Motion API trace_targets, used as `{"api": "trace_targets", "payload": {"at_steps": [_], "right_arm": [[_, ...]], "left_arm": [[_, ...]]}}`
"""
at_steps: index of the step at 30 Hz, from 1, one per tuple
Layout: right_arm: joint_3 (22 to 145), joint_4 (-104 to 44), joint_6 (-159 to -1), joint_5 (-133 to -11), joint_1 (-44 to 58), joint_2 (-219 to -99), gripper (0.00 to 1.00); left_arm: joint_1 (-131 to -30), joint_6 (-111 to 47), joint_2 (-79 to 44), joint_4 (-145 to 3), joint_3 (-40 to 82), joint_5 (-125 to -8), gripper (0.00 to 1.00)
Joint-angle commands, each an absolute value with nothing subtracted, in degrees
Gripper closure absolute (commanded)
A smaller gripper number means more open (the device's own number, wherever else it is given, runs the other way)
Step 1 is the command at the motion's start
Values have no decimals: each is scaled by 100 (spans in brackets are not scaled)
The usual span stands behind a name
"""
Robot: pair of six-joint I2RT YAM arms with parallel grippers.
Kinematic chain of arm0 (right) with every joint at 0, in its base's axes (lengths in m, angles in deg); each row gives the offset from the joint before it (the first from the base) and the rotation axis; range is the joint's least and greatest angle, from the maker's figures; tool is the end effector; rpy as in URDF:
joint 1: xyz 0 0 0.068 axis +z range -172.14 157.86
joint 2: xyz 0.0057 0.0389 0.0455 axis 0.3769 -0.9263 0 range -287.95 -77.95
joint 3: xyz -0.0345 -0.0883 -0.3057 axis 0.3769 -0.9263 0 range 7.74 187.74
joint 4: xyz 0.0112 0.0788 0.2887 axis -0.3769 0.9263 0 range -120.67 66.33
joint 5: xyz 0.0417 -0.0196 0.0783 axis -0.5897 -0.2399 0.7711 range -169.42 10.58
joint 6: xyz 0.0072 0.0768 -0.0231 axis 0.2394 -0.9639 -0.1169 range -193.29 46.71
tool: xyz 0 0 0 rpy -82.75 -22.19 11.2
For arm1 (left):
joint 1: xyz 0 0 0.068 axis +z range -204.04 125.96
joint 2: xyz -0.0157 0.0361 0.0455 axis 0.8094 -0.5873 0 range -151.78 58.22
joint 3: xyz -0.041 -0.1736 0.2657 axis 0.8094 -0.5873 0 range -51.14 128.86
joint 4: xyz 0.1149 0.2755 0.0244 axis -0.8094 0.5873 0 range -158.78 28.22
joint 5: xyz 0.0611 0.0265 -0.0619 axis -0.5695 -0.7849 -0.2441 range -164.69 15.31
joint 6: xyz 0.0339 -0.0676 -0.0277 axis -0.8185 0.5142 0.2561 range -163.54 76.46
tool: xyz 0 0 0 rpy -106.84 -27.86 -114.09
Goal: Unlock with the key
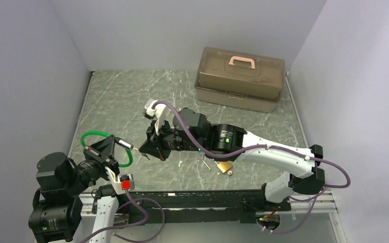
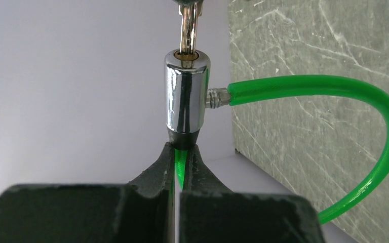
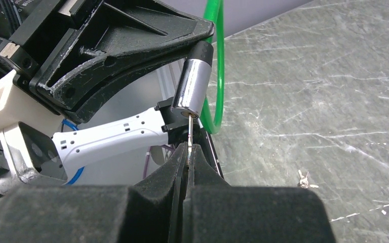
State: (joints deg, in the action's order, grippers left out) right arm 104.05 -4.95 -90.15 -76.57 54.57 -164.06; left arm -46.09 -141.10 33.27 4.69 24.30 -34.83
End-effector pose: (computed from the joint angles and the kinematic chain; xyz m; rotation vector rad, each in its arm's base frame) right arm 0.0902 0.3969 0.4966 -1.0374 1.7259 1.1499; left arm -0.0046 -0.0456 0.4538 1.6302 1.0067 0.5731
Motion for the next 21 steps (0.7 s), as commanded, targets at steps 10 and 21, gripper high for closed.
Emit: {"api": "trace_targets", "payload": {"at_steps": [10, 21], "right_arm": [[10586, -1008, -9236, -7901, 5450, -16454, 100], [10298, -1854, -9212, -7182, 5345, -16369, 100]], "left_arm": [[-4635, -14065, 3301, 259, 2723, -3068, 100], [-4605, -13378, 3085, 497, 2758, -2428, 100]]}}
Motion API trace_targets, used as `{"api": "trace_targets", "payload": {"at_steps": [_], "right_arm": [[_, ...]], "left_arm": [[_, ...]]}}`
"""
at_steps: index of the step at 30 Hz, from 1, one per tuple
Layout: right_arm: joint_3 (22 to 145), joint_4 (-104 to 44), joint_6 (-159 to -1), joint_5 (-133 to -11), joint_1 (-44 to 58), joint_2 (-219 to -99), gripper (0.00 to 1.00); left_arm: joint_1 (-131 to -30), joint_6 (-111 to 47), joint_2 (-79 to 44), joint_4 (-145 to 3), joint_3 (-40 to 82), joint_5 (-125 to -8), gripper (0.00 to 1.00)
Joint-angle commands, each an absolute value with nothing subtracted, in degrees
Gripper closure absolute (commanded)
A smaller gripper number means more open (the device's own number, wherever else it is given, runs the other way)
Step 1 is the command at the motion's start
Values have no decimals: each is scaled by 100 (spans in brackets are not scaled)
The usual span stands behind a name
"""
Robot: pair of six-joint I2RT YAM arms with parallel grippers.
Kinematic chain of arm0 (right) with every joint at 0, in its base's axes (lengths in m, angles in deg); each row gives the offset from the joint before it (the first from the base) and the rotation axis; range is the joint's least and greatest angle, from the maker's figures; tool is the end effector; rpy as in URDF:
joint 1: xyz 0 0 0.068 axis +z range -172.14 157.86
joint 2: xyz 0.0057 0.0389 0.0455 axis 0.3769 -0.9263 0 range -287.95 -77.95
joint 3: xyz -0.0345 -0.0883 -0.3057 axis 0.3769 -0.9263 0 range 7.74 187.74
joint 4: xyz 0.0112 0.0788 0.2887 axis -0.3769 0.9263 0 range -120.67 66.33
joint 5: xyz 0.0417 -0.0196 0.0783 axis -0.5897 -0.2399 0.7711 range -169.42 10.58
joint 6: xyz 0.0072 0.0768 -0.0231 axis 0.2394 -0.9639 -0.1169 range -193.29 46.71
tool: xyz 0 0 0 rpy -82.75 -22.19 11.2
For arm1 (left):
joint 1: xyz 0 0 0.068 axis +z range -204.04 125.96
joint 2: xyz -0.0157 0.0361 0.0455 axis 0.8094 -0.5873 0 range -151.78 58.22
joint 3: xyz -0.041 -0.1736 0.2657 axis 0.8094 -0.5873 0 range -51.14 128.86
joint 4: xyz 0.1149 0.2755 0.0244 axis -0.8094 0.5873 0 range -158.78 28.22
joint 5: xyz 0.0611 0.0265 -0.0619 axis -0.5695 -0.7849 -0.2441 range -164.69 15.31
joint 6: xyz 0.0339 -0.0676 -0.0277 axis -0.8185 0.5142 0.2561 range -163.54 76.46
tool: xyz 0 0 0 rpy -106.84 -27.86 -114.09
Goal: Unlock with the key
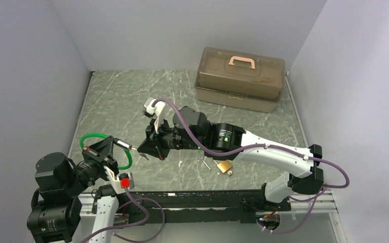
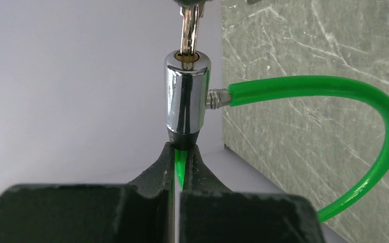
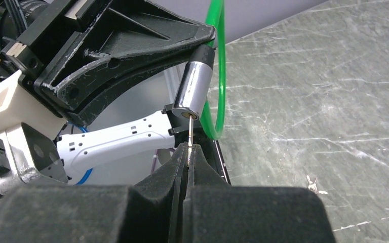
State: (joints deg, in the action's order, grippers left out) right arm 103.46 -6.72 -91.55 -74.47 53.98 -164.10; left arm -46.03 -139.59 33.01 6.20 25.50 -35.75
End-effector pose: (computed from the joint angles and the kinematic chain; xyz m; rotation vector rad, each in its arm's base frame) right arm 0.0923 0.3985 0.4964 -1.0287 1.7221 1.2004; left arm -0.0082 -0.0453 0.4558 1.6167 1.0476 0.5608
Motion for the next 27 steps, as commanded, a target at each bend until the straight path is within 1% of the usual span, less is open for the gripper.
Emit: {"api": "trace_targets", "payload": {"at_steps": [1, 4, 9, 13, 18, 23, 27], "right_arm": [[10379, -1832, -9222, -7185, 5341, -16434, 100], [10584, -1741, -9257, -7120, 5336, -16652, 100], [10858, -1484, -9231, -7062, 5335, -16946, 100], [11055, -1259, -9200, -6965, 5243, -17040, 100], [11389, -883, -9202, -6713, 5108, -17221, 100], [10973, -843, -9240, -6316, 4854, -16836, 100], [10339, -861, -9272, -6142, 4652, -16304, 100]], "left_arm": [[-4596, -13154, 3032, 418, 2741, -2356, 100], [-4587, -12669, 2977, 103, 2529, -2354, 100], [-4582, -12725, 2974, -53, 2342, -2622, 100], [-4580, -13179, 2939, 132, 2213, -3026, 100], [-4582, -13800, 2991, 319, 2058, -3210, 100], [-4582, -14335, 3202, 187, 1739, -3392, 100], [-4580, -14049, 3256, 4, 1613, -3027, 100]]}}
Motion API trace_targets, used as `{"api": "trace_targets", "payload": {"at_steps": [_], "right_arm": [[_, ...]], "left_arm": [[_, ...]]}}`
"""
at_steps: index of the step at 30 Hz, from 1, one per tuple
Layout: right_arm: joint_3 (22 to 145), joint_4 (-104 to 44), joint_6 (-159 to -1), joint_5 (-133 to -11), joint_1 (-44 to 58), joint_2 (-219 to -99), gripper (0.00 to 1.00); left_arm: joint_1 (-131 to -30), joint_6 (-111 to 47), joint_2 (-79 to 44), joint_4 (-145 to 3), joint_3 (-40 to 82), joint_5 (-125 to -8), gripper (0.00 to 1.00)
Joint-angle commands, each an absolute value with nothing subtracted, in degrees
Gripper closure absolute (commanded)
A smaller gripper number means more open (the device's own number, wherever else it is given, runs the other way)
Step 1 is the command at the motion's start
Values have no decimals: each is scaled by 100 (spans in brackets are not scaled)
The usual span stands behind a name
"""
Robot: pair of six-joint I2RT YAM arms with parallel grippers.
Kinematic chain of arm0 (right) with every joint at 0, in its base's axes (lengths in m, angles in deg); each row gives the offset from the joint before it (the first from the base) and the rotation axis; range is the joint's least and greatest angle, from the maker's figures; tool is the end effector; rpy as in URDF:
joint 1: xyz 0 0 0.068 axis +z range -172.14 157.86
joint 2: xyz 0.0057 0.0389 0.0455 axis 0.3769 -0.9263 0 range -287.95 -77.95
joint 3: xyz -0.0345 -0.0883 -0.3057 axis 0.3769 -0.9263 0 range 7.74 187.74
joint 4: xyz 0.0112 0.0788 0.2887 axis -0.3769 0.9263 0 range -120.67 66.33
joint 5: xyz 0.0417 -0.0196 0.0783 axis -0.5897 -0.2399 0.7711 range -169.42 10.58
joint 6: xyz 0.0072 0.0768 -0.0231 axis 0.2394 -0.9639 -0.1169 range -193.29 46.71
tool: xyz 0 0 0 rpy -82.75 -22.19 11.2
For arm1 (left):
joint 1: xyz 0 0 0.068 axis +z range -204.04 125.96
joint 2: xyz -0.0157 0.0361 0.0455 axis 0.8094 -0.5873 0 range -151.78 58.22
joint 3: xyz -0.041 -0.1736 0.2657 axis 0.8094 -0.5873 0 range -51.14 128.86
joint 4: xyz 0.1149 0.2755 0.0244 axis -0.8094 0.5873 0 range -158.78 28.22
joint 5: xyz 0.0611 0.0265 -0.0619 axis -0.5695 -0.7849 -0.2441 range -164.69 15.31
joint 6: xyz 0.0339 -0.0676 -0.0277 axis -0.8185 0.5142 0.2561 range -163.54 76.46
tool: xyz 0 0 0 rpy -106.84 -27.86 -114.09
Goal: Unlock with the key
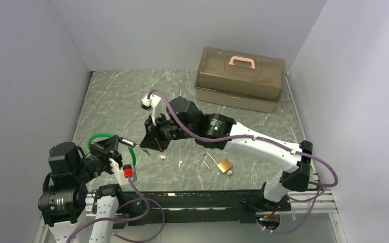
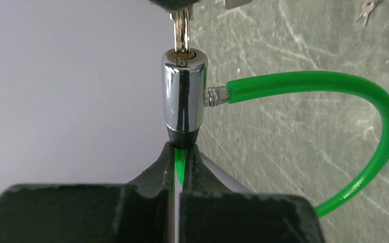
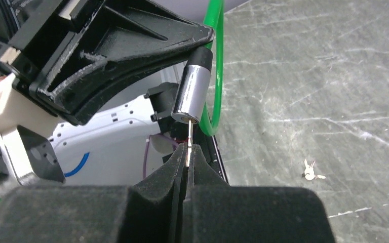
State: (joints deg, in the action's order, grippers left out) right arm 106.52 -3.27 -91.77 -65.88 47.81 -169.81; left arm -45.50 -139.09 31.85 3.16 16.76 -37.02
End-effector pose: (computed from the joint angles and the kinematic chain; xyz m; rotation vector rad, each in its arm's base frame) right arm 0.1350 0.4176 0.4704 -1.0805 1.8382 1.2095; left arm 0.0311 -0.0383 0.4210 1.6416 1.1686 0.4779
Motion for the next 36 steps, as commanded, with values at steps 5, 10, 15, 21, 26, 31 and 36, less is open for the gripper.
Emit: {"api": "trace_targets", "payload": {"at_steps": [5, 10, 15, 21, 26, 31, 36], "right_arm": [[10053, -637, -9175, -6038, 4630, -15925, 100], [9447, -668, -9061, -6260, 4605, -15282, 100], [9042, -643, -8932, -6373, 4473, -14901, 100], [8807, -837, -8891, -5821, 4220, -14893, 100], [8635, -1008, -8842, -5551, 4151, -14787, 100], [8505, -1145, -8877, -5339, 4140, -14692, 100], [8322, -1433, -8967, -5122, 4140, -14570, 100]], "left_arm": [[-4582, -13290, 3278, -430, 1359, -2311, 100], [-4582, -13119, 3456, -690, 834, -1625, 100], [-4586, -12827, 3581, -1426, 539, -774, 100], [-4586, -13586, 3569, -1231, 654, -170, 100], [-4584, -13470, 3555, -1280, 776, -188, 100], [-4581, -13565, 3602, -1160, 840, -130, 100], [-4586, -13605, 3631, -1094, 853, -130, 100]]}}
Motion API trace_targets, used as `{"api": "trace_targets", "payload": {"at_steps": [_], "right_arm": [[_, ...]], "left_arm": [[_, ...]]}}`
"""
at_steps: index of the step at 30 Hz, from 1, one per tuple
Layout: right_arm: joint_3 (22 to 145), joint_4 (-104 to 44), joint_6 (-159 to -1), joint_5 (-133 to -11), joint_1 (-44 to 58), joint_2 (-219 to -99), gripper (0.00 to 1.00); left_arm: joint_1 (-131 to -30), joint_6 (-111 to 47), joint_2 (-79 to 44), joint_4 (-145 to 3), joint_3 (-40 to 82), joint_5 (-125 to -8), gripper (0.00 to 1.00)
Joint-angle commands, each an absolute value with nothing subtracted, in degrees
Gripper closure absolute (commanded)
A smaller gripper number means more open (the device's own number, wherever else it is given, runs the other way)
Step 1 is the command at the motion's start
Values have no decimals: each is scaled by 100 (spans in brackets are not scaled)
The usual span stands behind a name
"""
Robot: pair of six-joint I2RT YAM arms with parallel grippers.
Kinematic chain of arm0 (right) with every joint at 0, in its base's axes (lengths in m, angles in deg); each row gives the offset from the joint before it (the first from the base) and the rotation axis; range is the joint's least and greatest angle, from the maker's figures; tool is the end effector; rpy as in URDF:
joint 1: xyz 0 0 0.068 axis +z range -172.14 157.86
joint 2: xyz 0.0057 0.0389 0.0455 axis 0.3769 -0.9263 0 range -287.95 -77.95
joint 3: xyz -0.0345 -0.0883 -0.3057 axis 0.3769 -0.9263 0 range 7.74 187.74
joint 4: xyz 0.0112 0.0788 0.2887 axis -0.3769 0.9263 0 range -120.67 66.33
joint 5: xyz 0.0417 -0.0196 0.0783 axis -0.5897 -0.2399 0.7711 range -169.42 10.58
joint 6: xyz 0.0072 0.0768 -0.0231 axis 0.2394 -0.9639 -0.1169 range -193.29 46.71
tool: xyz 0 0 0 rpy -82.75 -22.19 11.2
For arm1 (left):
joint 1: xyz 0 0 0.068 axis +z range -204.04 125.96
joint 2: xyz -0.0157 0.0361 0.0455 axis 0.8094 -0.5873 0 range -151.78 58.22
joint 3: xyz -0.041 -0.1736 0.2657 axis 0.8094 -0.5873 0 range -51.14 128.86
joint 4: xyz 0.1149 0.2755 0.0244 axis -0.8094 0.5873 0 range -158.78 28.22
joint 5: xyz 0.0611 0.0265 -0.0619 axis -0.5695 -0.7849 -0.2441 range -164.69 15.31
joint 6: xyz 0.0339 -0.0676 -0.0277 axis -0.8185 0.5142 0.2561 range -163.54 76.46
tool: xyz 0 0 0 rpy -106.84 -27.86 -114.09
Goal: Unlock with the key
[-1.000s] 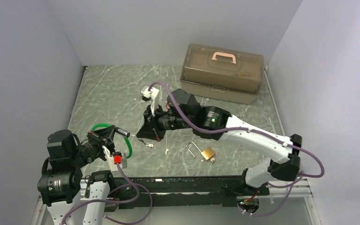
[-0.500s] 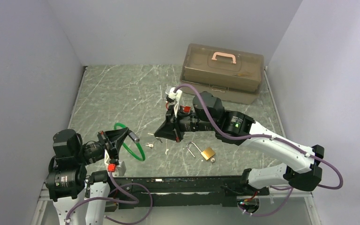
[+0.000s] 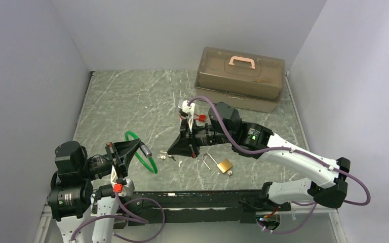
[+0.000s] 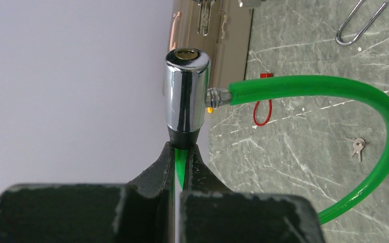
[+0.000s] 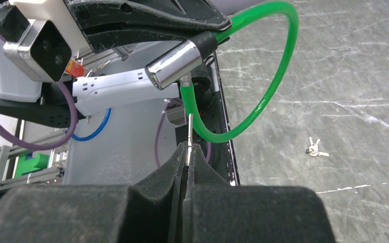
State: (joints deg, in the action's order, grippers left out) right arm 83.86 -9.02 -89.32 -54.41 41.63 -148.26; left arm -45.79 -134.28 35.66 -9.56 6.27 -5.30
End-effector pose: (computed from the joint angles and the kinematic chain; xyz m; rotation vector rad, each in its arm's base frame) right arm 0.1168 0.3037 0.4590 -1.1306 1.7155 1.3273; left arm 0.0300 -0.0614 0.4050 1.5599 0.7175 0.0636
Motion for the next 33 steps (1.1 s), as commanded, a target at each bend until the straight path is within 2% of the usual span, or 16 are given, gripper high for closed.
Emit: {"api": "trace_targets", "payload": {"at_steps": [1, 33], "right_arm": [[8342, -1440, -8980, -5109, 4140, -14576, 100], [8766, -1716, -9166, -5168, 4430, -14973, 100]], "left_arm": [[-4586, -13627, 3640, -1089, 853, -138, 100], [-4604, -12665, 3659, -1792, 702, -806, 100]]}}
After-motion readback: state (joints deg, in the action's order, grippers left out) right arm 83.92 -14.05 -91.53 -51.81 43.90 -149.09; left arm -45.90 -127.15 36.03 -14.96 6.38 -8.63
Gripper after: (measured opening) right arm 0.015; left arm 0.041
